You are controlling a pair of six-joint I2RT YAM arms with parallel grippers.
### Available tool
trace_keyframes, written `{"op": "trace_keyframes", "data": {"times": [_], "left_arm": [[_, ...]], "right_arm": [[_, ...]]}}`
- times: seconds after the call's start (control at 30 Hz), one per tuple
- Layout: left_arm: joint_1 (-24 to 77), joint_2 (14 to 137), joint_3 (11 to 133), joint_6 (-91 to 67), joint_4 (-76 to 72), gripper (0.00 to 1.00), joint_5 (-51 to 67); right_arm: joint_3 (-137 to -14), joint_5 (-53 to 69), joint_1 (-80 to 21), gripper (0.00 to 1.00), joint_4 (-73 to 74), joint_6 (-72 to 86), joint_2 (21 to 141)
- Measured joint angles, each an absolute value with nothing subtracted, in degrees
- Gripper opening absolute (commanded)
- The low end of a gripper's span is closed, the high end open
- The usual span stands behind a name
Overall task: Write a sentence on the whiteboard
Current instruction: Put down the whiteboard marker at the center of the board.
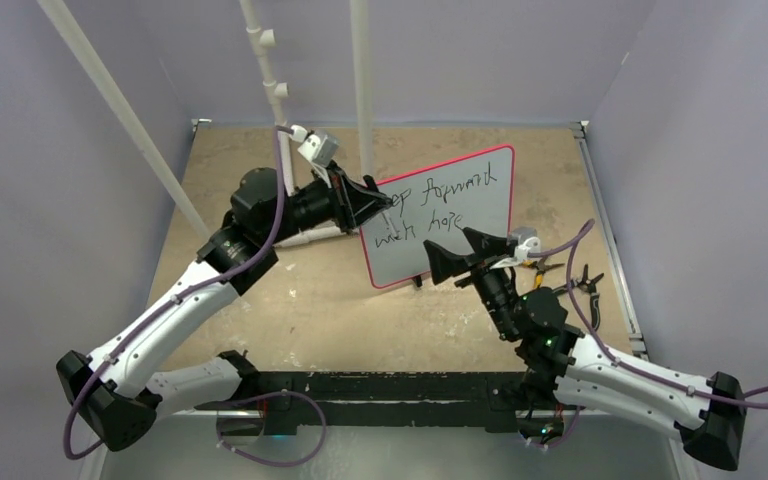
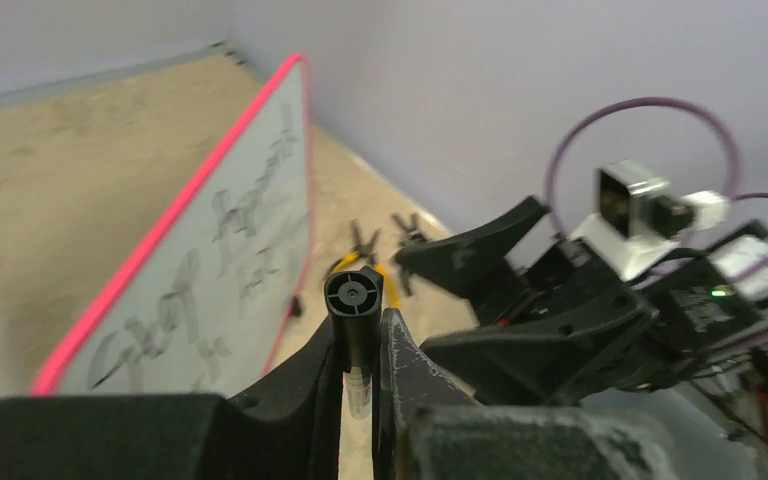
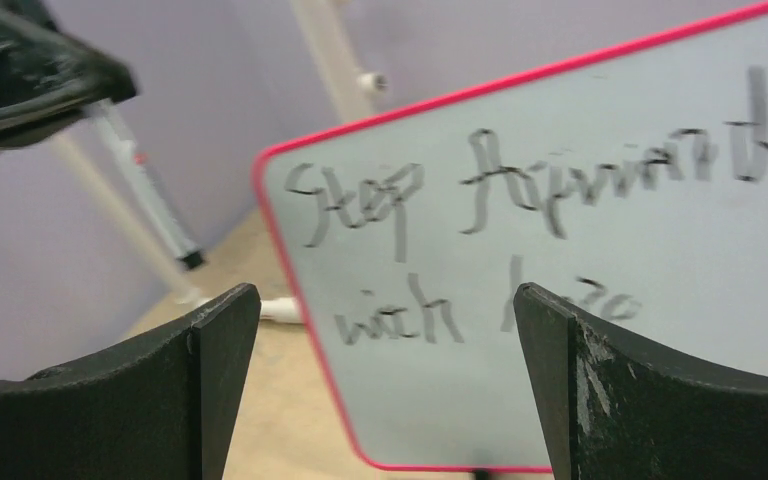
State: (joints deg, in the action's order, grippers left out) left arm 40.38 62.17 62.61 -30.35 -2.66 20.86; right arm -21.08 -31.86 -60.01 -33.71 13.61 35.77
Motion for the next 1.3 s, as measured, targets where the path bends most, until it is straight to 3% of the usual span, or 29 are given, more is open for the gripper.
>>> {"op": "trace_keyframes", "data": {"times": [0.13,0.37,0.73,0.9,0.97,1.13,1.3], "left_arm": [[33.3,61.5,64.0,-25.0,7.7,0.0,21.5],[24.5,61.6,62.7,-18.3,21.7,0.0,20.5],[22.0,72.7,48.7,-17.0,25.9,0.0,18.5],[22.0,79.1,45.5,-16.7,25.2,0.11,17.1],[22.0,81.9,45.4,-16.3,24.8,0.19,17.1],[22.0,83.9,45.4,-15.3,24.6,0.51,16.0],[21.9,82.1,45.4,-15.4,24.4,0.64,12.1]], "right_arm": [[-21.1,-35.3,-54.5,0.99,-28.2,11.7,33.9],[-21.0,-37.3,-36.6,0.99,-23.0,13.1,32.3],[-20.6,-43.7,-35.2,0.99,-21.1,14.0,28.4],[-19.5,-44.2,-35.2,0.99,-22.5,13.9,23.1],[-19.1,-44.2,-35.2,0.99,-22.7,13.9,22.3],[-19.1,-44.0,-35.2,0.99,-22.7,13.9,22.5],[-19.1,-44.1,-35.2,0.99,-22.5,13.9,23.0]]}}
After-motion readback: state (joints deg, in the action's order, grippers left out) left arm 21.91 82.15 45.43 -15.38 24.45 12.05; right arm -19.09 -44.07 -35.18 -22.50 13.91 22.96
